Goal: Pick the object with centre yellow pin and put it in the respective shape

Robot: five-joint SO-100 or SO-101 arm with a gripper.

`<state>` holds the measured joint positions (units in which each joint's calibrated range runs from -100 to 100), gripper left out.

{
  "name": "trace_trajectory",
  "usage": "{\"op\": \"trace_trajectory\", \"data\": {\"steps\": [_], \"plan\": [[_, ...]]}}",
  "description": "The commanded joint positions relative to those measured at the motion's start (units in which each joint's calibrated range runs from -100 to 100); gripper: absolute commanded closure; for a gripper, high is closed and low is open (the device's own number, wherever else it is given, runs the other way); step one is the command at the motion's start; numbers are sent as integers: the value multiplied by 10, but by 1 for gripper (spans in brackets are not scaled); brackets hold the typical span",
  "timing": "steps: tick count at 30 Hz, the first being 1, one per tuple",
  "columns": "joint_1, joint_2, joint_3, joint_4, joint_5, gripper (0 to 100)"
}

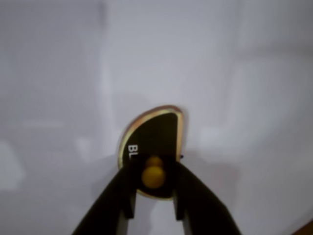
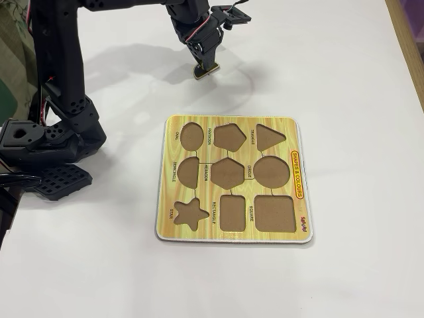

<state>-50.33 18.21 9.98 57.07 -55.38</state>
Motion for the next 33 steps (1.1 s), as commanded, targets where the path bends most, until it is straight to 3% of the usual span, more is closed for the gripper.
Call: {"op": "trace_trajectory", "data": {"steps": [1, 4, 26, 33], "plan": [[19, -30, -1, 9, 4, 99], [26, -47, 5, 10, 9, 99], [206, -285, 218, 8, 193, 99], [222, -347, 276, 4, 207, 99]]}}
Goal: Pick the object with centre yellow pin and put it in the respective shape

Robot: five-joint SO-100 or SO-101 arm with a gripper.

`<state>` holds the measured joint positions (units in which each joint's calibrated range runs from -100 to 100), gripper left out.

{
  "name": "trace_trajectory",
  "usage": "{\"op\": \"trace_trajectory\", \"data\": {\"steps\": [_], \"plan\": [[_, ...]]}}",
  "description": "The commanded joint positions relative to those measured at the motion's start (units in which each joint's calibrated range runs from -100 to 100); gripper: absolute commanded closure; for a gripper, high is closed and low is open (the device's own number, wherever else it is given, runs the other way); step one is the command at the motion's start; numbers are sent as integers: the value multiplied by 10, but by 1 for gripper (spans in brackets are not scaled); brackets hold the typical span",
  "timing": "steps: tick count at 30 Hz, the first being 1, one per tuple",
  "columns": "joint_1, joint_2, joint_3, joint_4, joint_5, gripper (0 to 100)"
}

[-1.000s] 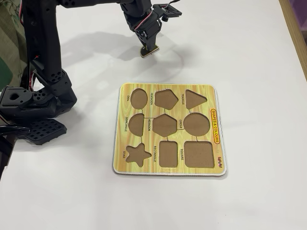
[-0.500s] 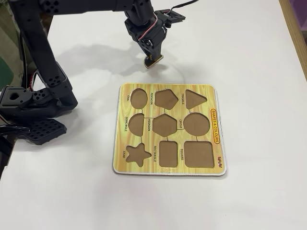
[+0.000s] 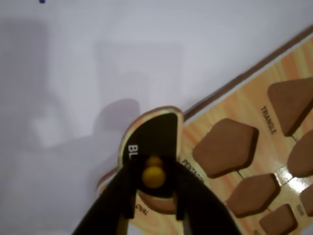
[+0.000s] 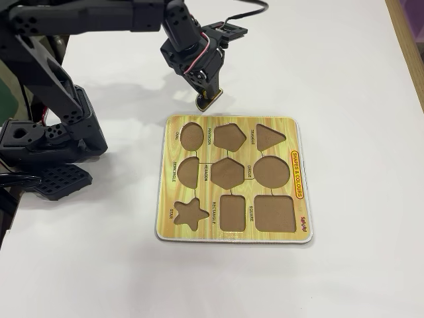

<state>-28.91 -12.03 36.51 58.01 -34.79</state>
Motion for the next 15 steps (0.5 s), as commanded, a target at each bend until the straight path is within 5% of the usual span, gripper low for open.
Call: {"op": "trace_trajectory", "data": {"steps": [1, 9, 15], "plan": [[8, -52, 21, -3, 1, 99], [8, -155, 138, -3, 7, 99], [39, -255, 210, -8, 77, 99]]}}
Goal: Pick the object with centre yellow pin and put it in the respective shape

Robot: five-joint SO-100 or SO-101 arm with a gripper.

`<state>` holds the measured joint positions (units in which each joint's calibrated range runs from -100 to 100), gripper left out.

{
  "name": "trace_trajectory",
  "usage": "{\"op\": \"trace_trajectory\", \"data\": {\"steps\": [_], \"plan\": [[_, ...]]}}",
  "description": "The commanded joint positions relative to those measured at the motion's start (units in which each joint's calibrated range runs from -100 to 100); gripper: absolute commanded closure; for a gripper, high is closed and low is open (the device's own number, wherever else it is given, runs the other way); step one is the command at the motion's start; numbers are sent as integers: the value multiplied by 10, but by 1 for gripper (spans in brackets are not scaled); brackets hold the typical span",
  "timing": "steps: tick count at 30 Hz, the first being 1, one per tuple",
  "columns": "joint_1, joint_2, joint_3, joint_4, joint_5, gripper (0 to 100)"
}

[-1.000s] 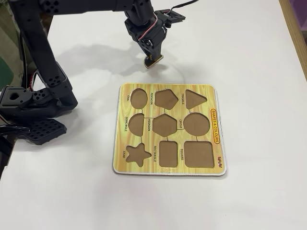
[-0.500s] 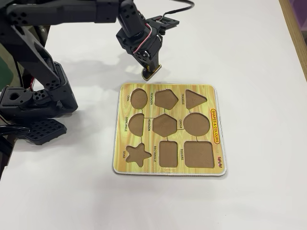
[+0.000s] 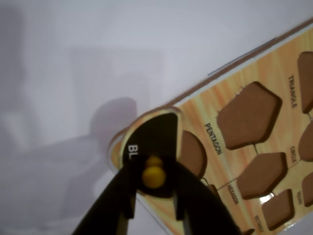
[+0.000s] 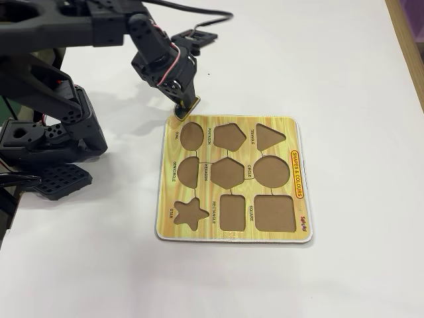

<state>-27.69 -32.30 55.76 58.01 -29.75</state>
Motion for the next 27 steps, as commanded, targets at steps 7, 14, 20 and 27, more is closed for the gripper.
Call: {"op": "trace_trajectory", "data": {"steps": [7, 14, 20, 27], "plan": [[71, -93, 28, -7, 99, 99], [121, -117, 30, 1, 166, 98], [173, -121, 26, 19, 192, 99], [191, -121, 33, 28, 228, 99]]}}
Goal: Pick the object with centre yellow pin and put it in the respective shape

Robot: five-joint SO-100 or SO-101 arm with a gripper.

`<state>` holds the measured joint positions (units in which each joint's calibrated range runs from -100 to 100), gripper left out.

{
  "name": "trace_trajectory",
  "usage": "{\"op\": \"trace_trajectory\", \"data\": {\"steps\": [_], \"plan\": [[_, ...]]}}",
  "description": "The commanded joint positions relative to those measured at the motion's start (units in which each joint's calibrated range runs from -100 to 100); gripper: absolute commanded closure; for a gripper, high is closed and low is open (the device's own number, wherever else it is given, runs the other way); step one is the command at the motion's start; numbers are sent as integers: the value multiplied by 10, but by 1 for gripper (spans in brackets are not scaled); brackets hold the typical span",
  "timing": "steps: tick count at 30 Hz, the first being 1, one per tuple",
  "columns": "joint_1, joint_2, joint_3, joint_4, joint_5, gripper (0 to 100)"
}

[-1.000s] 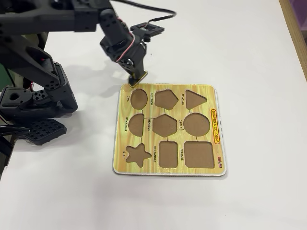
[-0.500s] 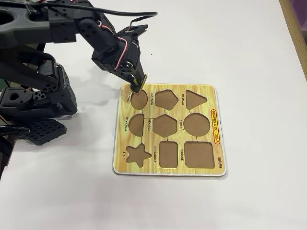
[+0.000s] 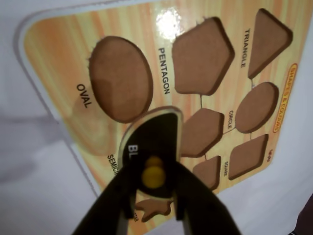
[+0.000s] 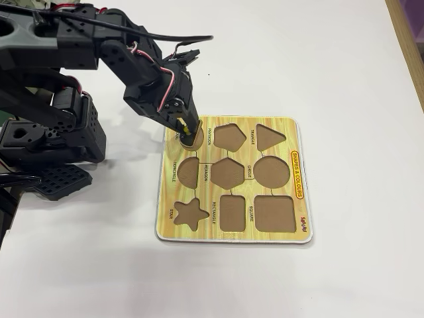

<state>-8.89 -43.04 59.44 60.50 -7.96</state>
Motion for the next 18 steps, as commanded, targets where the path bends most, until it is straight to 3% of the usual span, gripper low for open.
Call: {"op": "trace_trajectory", "data": {"steps": [1, 18], "plan": [[3, -14, -4, 4, 14, 99], [78, -15, 12, 10, 47, 99]]}}
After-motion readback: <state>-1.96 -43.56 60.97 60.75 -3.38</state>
